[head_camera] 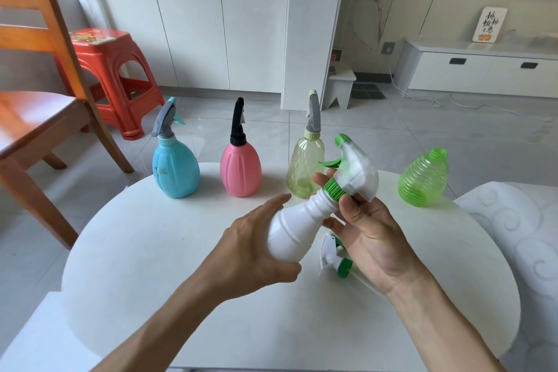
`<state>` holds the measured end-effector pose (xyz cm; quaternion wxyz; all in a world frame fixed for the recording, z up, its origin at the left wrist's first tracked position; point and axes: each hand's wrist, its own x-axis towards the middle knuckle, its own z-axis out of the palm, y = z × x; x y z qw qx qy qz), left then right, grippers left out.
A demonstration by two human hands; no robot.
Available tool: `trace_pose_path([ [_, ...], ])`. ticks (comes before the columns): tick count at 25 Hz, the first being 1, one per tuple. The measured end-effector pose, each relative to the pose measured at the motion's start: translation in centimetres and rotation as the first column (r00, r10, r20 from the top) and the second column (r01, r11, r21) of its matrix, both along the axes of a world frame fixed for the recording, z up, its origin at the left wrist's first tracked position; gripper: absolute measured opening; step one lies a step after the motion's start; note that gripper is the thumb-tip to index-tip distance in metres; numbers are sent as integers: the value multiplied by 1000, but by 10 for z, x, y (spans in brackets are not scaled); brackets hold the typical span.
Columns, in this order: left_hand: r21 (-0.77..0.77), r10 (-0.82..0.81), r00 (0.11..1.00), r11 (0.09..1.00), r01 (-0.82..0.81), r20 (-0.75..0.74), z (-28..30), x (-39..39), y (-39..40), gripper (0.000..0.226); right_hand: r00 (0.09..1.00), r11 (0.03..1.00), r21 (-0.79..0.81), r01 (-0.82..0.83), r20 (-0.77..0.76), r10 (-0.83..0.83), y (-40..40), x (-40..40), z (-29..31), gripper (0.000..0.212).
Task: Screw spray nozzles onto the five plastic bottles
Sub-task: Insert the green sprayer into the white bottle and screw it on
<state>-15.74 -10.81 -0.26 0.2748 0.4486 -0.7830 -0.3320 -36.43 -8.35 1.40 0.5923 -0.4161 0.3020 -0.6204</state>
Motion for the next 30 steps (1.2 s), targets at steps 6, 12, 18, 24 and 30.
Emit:
trace_pose_path([
  [6,95,5,999,995,-2,-35,-1,-2,2,101,999,999,9,36,-27,-36,-2,-1,0,54],
  [12,268,-163,971,941,206,-176,5,-8,5,79,998,1000,13,-23,57,22,-2,-2,-3,54],
  [18,29,72,997,997,-73,12,-1,-5,6,105,995,997,38,72,-72,-69,-4,-6,-2,54],
  [24,-383,212,965,913,-139,155,-4,-13,11,105,972,964,130,232,-72,-225,-4,6,-6,52],
  [30,-473,288,911,872,-122,295,0,-19,8,104,893,887,225,402,-310,-326,-4,15,-3,48],
])
